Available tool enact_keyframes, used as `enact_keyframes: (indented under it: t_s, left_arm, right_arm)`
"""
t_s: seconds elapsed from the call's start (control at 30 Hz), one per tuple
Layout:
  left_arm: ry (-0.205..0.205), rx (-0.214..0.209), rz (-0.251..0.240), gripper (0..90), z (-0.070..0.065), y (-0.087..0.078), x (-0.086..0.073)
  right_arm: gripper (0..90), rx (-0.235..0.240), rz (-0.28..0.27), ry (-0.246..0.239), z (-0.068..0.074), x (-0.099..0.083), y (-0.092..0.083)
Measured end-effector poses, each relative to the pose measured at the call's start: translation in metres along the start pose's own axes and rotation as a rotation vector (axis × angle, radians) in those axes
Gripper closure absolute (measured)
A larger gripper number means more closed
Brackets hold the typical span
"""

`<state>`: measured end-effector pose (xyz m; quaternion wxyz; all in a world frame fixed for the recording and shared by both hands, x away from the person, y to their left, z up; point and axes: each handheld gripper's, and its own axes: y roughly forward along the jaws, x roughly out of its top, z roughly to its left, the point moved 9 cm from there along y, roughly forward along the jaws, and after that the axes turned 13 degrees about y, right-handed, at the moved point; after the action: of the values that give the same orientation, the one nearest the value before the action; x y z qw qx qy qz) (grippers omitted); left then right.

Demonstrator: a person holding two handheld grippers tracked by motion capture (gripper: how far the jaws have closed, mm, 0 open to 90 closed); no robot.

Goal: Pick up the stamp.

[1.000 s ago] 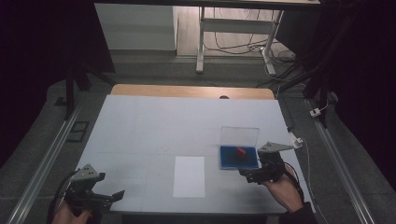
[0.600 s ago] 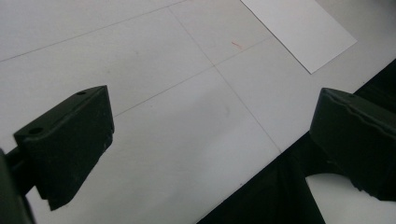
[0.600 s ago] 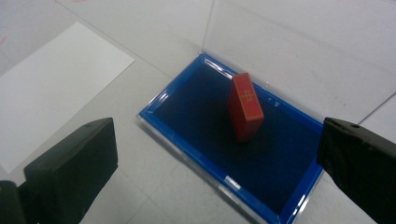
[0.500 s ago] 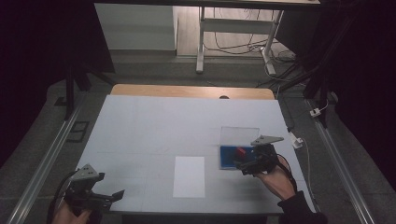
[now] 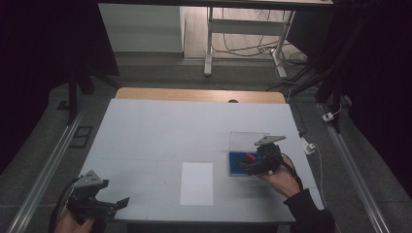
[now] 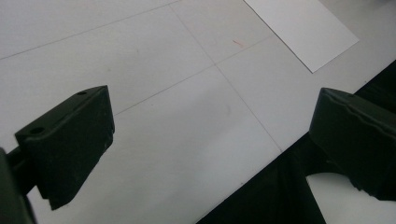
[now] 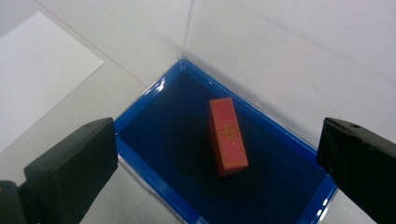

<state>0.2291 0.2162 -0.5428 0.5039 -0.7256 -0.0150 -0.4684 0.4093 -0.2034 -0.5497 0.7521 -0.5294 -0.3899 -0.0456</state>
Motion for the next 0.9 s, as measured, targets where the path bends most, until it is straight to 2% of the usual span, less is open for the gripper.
enact_keyframes:
  t_s: [0.13, 0.2, 0.3, 0.33, 0.37, 0.5, 0.53, 0.77, 0.9]
  left_arm:
    - [0.000, -0.001, -0.001, 0.5, 0.0000, 0.0000, 0.0001]
    - [0.001, -0.001, 0.001, 0.6, -0.0001, 0.0001, 0.0001]
    - [0.002, 0.001, 0.003, 0.7, -0.0002, 0.0003, 0.0000]
    - [0.002, 0.002, 0.003, 0.8, -0.0002, 0.0004, 0.0000]
    - [0.002, 0.002, 0.002, 0.8, -0.0003, 0.0005, 0.0001]
    - [0.005, 0.002, 0.005, 0.8, -0.0007, 0.0008, 0.0000]
    - [0.006, 0.001, 0.005, 0.8, -0.0007, 0.0008, 0.0000]
    - [0.007, 0.000, 0.008, 0.9, -0.0009, 0.0009, -0.0002]
    - [0.007, -0.001, 0.008, 0.9, -0.0008, 0.0010, -0.0002]
  right_arm:
    - [0.0, -0.009, 0.005, -0.007, -0.0022, 0.0010, 0.0024]
    - [3.3, -0.008, 0.005, -0.005, -0.0029, 0.0020, 0.0017]
    - [14.6, -0.008, 0.008, -0.006, -0.0051, 0.0034, 0.0002]
    - [24.0, -0.005, 0.011, -0.012, -0.0066, 0.0042, -0.0008]
    - [24.0, -0.005, 0.011, -0.012, -0.0066, 0.0042, -0.0008]
    - [40.0, 0.017, 0.025, -0.016, -0.0065, 0.0047, -0.0018]
    - [42.7, 0.016, 0.029, -0.031, -0.0070, 0.0051, -0.0018]
    - [60.0, 0.029, 0.050, -0.047, -0.0064, 0.0046, -0.0005]
    - [66.2, 0.029, 0.044, -0.049, -0.0069, 0.0057, -0.0015]
